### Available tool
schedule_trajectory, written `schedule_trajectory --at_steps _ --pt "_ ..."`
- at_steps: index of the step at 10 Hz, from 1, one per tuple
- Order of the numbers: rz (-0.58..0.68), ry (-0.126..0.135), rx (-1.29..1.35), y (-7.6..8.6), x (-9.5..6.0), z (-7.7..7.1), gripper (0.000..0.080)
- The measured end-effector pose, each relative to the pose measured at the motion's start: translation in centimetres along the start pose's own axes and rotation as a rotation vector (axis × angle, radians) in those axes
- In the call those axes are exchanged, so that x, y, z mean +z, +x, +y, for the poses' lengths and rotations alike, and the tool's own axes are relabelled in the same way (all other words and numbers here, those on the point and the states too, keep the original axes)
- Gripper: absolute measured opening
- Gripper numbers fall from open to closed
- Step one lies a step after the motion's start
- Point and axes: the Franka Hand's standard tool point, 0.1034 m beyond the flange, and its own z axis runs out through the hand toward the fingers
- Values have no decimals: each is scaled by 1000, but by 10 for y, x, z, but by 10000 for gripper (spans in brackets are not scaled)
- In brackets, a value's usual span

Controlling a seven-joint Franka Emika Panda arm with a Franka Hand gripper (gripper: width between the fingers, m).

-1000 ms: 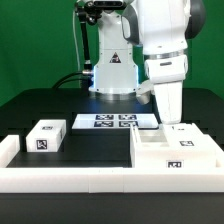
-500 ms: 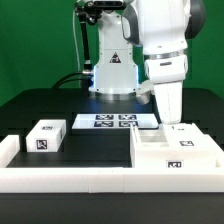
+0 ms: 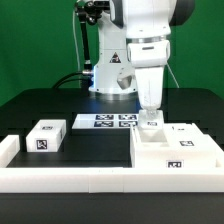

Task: Assemble cabinet

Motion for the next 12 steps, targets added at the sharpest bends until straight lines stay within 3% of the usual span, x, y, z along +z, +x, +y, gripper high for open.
schedule_trajectory --at_steps 8,10,12 --pt "-7 3 -8 -3 -3 -5 61" --pt "-2 7 -57 -14 -3 -10 61" --pt "58 20 -45 -40 3 -7 61"
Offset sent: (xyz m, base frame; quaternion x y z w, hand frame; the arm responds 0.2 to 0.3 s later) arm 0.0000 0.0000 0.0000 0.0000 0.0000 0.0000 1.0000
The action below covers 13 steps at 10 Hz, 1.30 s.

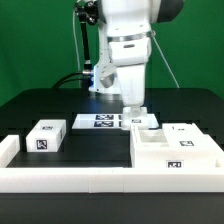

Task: Assemble cabinet

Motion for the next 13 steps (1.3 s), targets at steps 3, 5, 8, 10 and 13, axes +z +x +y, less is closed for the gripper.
schedule_trajectory --at_steps 3,5,8,10,13 --pt "68 10 8 -23 -4 4 61" --pt "100 -4 18 -10 -20 10 61" --pt "101 -43 -2 17 -27 20 61" --pt "103 -38 6 16 -25 19 61" --pt "79 -70 -65 22 -25 23 61"
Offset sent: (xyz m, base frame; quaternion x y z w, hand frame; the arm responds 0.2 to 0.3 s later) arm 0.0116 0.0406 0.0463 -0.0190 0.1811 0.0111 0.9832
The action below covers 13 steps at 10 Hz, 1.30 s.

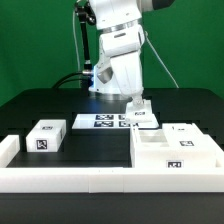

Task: Assemble cabinet

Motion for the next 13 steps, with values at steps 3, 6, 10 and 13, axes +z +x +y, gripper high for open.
schedule_trajectory --at_steps 3,6,10,13 --pt "-13 4 -37 4 3 -1 61" --pt "-11 7 -31 4 4 -2 61" --pt "-2 12 -29 6 9 1 61" --pt "5 15 -22 5 11 1 61"
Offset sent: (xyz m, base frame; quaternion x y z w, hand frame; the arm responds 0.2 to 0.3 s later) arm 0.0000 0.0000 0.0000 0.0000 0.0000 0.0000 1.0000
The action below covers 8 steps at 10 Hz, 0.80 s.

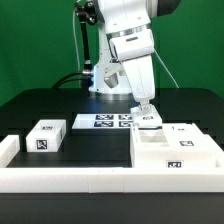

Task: Assemble cabinet

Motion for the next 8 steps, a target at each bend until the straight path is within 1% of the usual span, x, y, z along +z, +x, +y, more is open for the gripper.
schedule_trajectory --at_steps 3,5,8 --pt "4 -14 6 1 -4 11 61" --pt "9 6 8 1 -3 11 61" --pt "11 10 9 1 -1 9 61"
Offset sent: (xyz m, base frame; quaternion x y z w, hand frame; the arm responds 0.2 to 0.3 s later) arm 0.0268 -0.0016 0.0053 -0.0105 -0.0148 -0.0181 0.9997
